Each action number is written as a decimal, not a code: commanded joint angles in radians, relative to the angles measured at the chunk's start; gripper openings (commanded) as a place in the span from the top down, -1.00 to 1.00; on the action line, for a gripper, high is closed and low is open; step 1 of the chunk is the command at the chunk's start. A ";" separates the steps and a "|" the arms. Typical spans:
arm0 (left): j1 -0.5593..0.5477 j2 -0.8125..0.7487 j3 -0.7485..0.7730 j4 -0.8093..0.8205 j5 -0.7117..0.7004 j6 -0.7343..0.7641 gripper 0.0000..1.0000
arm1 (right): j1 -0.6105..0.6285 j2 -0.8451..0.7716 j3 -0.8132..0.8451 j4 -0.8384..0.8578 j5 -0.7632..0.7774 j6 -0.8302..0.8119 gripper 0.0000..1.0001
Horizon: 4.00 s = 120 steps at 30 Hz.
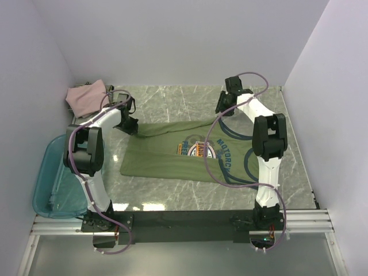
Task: Fold and stack the tank tops
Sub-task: Fold the tank top
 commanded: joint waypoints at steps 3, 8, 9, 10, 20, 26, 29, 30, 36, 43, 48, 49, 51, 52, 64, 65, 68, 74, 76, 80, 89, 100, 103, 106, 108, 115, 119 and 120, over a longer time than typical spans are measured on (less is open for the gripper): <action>0.013 -0.012 0.049 0.023 0.016 0.034 0.99 | -0.009 0.029 0.045 -0.002 -0.004 0.002 0.13; 0.018 -0.015 0.061 0.022 0.022 0.047 0.99 | -0.011 0.020 0.018 0.003 0.002 0.010 0.14; 0.019 -0.015 0.063 0.023 0.022 0.047 0.99 | -0.011 0.017 0.013 0.009 0.001 0.013 0.14; 0.021 -0.015 0.064 0.025 0.023 0.047 0.99 | -0.011 0.019 0.013 0.008 -0.004 0.013 0.14; 0.026 -0.012 0.081 0.017 0.026 0.054 0.99 | -0.012 0.036 0.021 -0.005 -0.005 0.030 0.40; 0.027 -0.012 0.089 0.016 0.026 0.056 0.99 | -0.012 0.034 0.013 -0.014 -0.005 0.031 0.38; 0.027 -0.012 0.091 0.014 0.026 0.054 0.99 | -0.012 0.028 0.002 -0.015 -0.002 0.033 0.38; 0.027 -0.012 0.091 0.017 0.026 0.054 0.99 | -0.012 0.026 -0.002 -0.009 -0.002 0.034 0.37; 0.027 -0.009 0.095 0.014 0.028 0.053 0.99 | -0.012 0.022 -0.024 -0.005 -0.007 0.042 0.36; 0.027 -0.011 0.097 0.017 0.028 0.056 0.99 | -0.012 0.008 -0.036 0.005 -0.013 0.054 0.39; 0.029 -0.005 0.103 0.020 0.026 0.065 0.99 | -0.012 0.005 -0.042 0.012 -0.016 0.062 1.00; 0.029 -0.003 0.107 0.023 0.026 0.068 0.99 | -0.012 0.000 -0.045 0.012 -0.015 0.063 1.00; 0.033 -0.003 0.106 0.040 0.032 0.074 0.99 | -0.012 -0.013 -0.065 0.024 -0.001 0.066 1.00; 0.033 -0.003 0.104 0.048 0.040 0.082 0.99 | -0.012 -0.024 -0.077 0.032 0.005 0.071 1.00; 0.078 -0.038 0.094 0.146 0.085 0.149 0.99 | -0.014 -0.269 -0.318 0.179 0.025 0.099 1.00; 0.081 -0.037 0.092 0.152 0.094 0.153 0.99 | -0.012 -0.282 -0.344 0.189 0.025 0.103 1.00; 0.095 -0.035 0.077 0.170 0.108 0.163 0.99 | -0.008 -0.334 -0.404 0.215 0.021 0.111 1.00; 0.111 -0.049 0.048 0.212 0.140 0.180 0.99 | 0.005 -0.432 -0.519 0.235 0.031 0.125 1.00; 0.111 -0.061 0.040 0.212 0.138 0.189 0.99 | 0.012 -0.472 -0.548 0.239 0.030 0.132 1.00; 0.116 -0.080 0.029 0.220 0.138 0.202 0.99 | 0.035 -0.547 -0.634 0.241 0.047 0.143 1.00; 0.122 -0.121 0.003 0.232 0.166 0.232 0.99 | 0.084 -0.682 -0.757 0.244 0.053 0.180 1.00; 0.125 -0.238 -0.162 0.226 0.186 0.235 0.99 | 0.146 -0.796 -0.896 0.258 0.103 0.241 1.00; 0.125 -0.262 -0.201 0.224 0.177 0.238 0.99 | 0.158 -0.825 -0.945 0.265 0.111 0.257 1.00; 0.127 -0.285 -0.233 0.229 0.184 0.243 0.99 | 0.167 -0.837 -0.961 0.264 0.120 0.264 1.00; 0.127 -0.296 -0.258 0.229 0.186 0.245 0.99 | 0.172 -0.842 -0.973 0.265 0.128 0.269 1.00; 0.134 -0.325 -0.301 0.229 0.181 0.255 0.99 | 0.186 -0.862 -1.024 0.276 0.133 0.280 1.00; 0.136 -0.345 -0.319 0.229 0.184 0.257 0.99 | 0.190 -0.874 -1.042 0.276 0.136 0.286 1.00; 0.136 -0.353 -0.322 0.226 0.183 0.257 0.99 | 0.192 -0.880 -1.050 0.278 0.136 0.286 1.00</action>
